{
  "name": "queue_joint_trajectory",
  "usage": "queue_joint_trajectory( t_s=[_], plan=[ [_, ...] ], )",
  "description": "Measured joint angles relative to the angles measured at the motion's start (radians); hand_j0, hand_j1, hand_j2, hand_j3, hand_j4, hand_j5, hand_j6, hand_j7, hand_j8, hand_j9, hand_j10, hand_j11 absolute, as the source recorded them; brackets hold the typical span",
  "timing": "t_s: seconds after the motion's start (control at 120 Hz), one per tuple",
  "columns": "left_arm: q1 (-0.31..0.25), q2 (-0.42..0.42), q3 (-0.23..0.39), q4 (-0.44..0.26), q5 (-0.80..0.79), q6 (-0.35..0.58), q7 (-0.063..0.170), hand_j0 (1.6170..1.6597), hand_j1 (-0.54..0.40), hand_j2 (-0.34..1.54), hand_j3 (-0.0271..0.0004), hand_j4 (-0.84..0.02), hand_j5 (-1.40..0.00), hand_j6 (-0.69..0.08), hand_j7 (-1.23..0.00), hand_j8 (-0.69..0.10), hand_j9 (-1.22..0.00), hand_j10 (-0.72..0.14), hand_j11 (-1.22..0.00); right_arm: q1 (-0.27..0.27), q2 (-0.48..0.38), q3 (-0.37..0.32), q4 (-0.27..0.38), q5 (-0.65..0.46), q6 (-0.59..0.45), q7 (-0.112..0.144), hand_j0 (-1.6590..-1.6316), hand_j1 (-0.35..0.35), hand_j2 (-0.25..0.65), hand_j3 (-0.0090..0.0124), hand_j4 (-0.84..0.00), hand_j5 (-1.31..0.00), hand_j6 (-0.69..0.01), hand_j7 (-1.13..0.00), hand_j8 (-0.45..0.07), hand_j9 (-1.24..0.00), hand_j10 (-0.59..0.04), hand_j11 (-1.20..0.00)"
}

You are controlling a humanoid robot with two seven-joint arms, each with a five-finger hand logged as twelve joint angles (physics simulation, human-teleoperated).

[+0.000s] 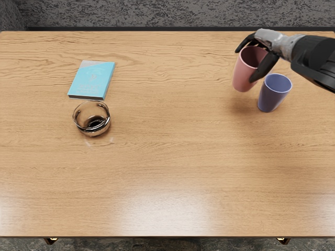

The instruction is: Pick up cup and place in cup with right hand

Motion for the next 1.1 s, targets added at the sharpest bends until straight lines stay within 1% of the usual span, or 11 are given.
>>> queue_joint_trajectory(
  t_s=[0.05,0.117,0.167,0.267,0.442,0.567,0.817,0.867,0.992,1.042,1.1],
  plan=[
    [0.000,0.000,0.000,0.000,0.000,0.000,0.000,1.6581,0.349,0.00,0.0000,0.000,0.00,0.000,0.00,0.000,0.00,0.000,0.00,0.012,-0.008,0.002,-0.006,0.003,0.014,0.000,-1.6534,0.045,-0.092,-0.0003,-0.426,-0.61,-0.309,-0.58,-0.294,-0.59,-0.378,-0.59],
    [0.000,0.000,0.000,0.000,0.000,0.000,0.000,1.6581,0.349,0.00,0.0000,0.000,0.00,0.000,0.00,0.000,0.00,0.000,0.00,0.023,-0.026,0.003,-0.012,0.023,0.030,0.000,-1.6537,0.055,-0.087,0.0005,-0.424,-0.61,-0.293,-0.58,-0.284,-0.59,-0.367,-0.59],
    [0.000,0.000,0.000,0.000,0.000,0.000,0.000,1.6581,0.349,0.00,0.0000,0.000,0.00,0.000,0.00,0.000,0.00,0.000,0.00,0.036,-0.035,0.000,-0.016,0.032,0.038,0.000,-1.6540,0.067,-0.077,0.0003,-0.423,-0.61,-0.281,-0.58,-0.276,-0.60,-0.358,-0.60],
    [0.000,0.000,0.000,0.000,0.000,0.000,0.000,1.6581,0.349,0.00,0.0000,0.000,0.00,0.000,0.00,0.000,0.00,0.000,0.00,0.050,-0.052,-0.002,-0.032,0.042,0.046,0.000,-1.6548,0.098,0.002,0.0001,-0.424,-0.61,-0.255,-0.58,-0.264,-0.60,-0.344,-0.60],
    [0.000,0.000,0.000,0.000,0.000,0.000,0.000,1.6581,0.349,0.00,-0.0001,0.000,0.00,0.000,0.00,0.000,0.00,0.000,0.00,0.060,-0.093,-0.005,-0.042,0.046,0.051,0.000,-1.6539,0.121,-0.002,-0.0002,-0.428,-0.61,-0.229,-0.58,-0.243,-0.60,-0.325,-0.61],
    [0.000,0.000,0.000,0.000,0.000,0.000,0.000,1.6581,0.349,0.00,-0.0001,0.000,0.00,0.000,0.00,0.000,0.00,0.000,0.00,0.054,-0.111,-0.007,-0.043,0.047,0.052,0.000,-1.6532,0.119,-0.010,-0.0002,-0.434,-0.60,-0.228,-0.58,-0.242,-0.60,-0.324,-0.61],
    [0.000,0.000,0.000,0.000,0.000,0.000,0.000,1.6581,0.349,0.00,-0.0001,0.000,0.00,0.000,0.00,0.000,0.00,0.000,0.00,0.027,-0.119,-0.008,-0.047,0.047,0.051,0.000,-1.6525,0.135,0.019,-0.0003,-0.437,-0.60,-0.220,-0.58,-0.236,-0.61,-0.320,-0.61],
    [0.000,0.000,0.000,0.000,0.000,0.000,0.000,1.6581,0.349,0.00,-0.0001,0.000,0.00,0.000,0.00,0.000,0.00,0.000,0.00,0.021,-0.118,-0.008,-0.059,0.047,0.051,0.000,-1.6523,0.141,0.040,-0.0005,-0.435,-0.60,-0.217,-0.58,-0.233,-0.61,-0.318,-0.61],
    [0.000,0.000,0.000,0.000,0.000,0.000,0.000,1.6581,0.349,0.00,-0.0001,0.000,0.00,0.000,0.00,0.000,0.00,0.000,0.00,0.009,-0.117,-0.008,-0.085,0.046,0.051,0.000,-1.6517,0.131,0.005,-0.0004,-0.435,-0.60,-0.217,-0.58,-0.232,-0.61,-0.317,-0.62],
    [0.000,0.000,0.000,0.000,0.000,0.000,0.000,1.6581,0.349,0.00,-0.0001,0.000,0.00,0.000,0.00,0.000,0.00,0.000,0.00,0.005,-0.113,-0.008,-0.102,0.045,0.051,0.000,-1.6519,0.137,0.031,-0.0004,-0.435,-0.60,-0.218,-0.58,-0.234,-0.61,-0.319,-0.62],
    [0.000,0.000,0.000,0.000,0.000,0.000,0.000,1.6581,0.349,0.00,-0.0001,0.000,0.00,0.000,0.00,0.000,0.00,0.000,0.00,0.002,-0.104,-0.009,-0.124,0.044,0.051,0.000,-1.6517,0.137,0.022,-0.0003,-0.435,-0.60,-0.215,-0.58,-0.230,-0.61,-0.317,-0.62]
  ],
)
